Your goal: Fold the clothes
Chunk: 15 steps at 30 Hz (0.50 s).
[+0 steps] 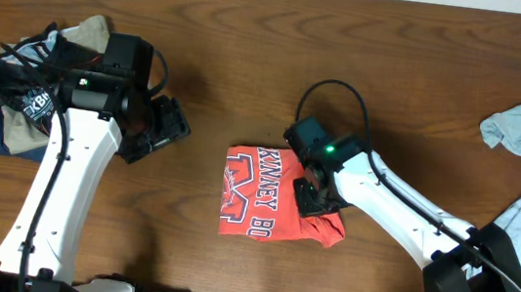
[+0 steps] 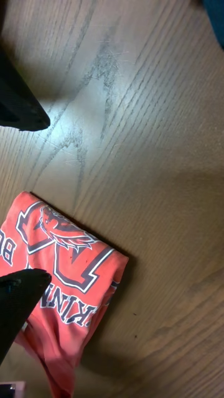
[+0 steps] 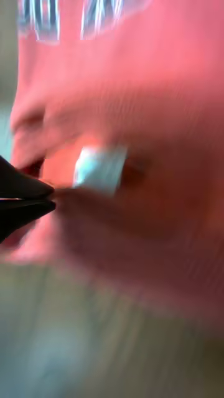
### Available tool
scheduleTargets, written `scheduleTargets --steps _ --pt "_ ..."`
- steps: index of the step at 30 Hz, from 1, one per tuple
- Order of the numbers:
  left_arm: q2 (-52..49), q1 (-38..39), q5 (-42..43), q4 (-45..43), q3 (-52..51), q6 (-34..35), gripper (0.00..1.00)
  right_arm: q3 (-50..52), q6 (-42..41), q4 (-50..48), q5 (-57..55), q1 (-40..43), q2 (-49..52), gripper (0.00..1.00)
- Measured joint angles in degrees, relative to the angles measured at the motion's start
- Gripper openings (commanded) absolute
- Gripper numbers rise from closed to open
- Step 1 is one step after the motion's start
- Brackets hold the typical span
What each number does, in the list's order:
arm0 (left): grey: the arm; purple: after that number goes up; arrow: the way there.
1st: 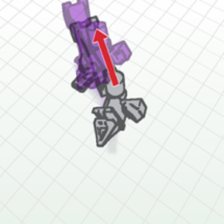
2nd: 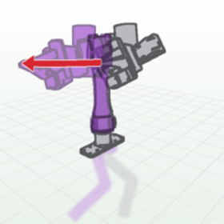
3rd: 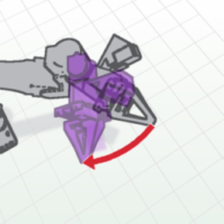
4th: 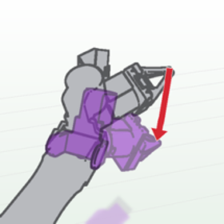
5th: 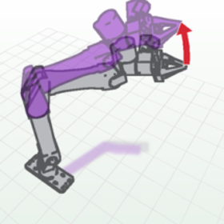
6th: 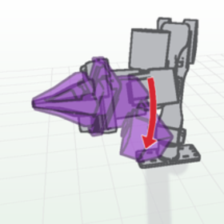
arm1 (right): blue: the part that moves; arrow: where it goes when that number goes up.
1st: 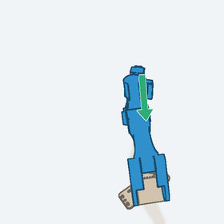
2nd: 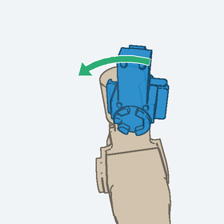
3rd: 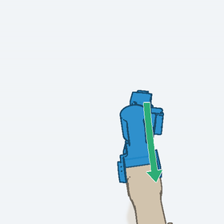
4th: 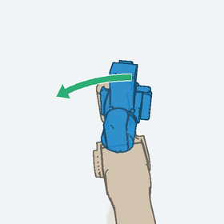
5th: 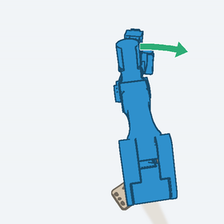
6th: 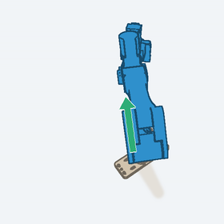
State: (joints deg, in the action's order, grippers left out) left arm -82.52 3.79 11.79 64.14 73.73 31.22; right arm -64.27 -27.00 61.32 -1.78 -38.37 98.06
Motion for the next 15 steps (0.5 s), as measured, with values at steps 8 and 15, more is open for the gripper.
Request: scheduleTargets --steps 8,15 --pt "0.0 0.02 0.0 0.02 0.0 -0.04 0.73 0.13 -11.26 8.94 -12.57 4.85 0.0 0.2" --pt "0.0 2.12 0.07 -0.17 0.0 -1.79 0.81 0.17 -11.39 8.96 -13.92 5.81 0.0 0.17"
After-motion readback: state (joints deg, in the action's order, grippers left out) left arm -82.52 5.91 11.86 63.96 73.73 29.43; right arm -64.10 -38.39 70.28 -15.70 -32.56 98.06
